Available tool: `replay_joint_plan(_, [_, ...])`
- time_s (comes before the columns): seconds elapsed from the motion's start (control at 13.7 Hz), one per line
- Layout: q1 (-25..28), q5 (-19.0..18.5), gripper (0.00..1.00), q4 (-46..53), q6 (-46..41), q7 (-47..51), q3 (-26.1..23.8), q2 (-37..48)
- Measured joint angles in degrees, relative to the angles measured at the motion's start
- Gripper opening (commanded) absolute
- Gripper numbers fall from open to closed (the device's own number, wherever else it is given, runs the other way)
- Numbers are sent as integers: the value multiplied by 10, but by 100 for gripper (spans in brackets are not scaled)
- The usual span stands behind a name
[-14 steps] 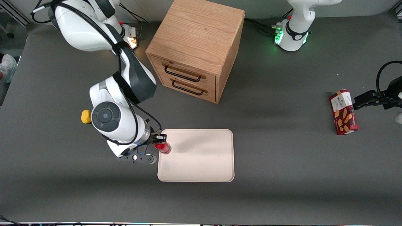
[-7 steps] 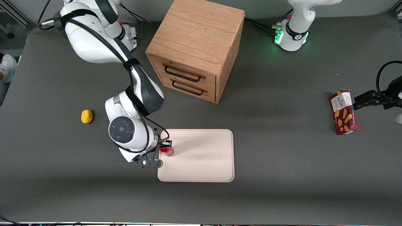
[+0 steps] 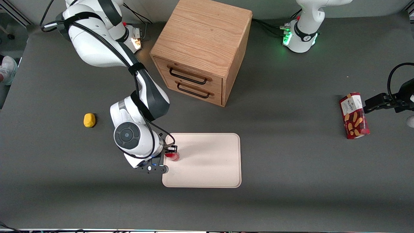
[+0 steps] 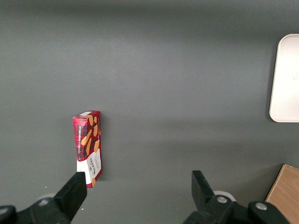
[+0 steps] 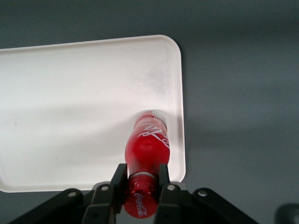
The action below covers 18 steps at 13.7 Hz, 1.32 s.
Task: Place coke bottle on tray
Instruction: 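Lower the bottle onto the tray and open the right gripper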
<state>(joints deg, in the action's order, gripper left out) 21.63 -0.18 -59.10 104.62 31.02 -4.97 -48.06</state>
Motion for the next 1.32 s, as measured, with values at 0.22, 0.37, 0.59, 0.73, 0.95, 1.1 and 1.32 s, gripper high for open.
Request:
replay_joint_plan(0.22, [0,0,40,-4,1,0,0,-1])
replay_joint_plan(0.37, [0,0,51,-9,11,0,0,-1])
replay_joint_plan(0.59, [0,0,87,-9,13,0,0,-1])
replay_joint_plan(0.73, [0,0,100,-9,13,0,0,-1])
replay_joint_plan(0.95, [0,0,100,-9,14,0,0,-1])
replay_joint_plan(1.1, [0,0,100,-8,16,0,0,0])
replay_joint_plan(1.32, [1,0,100,-6,18,0,0,13])
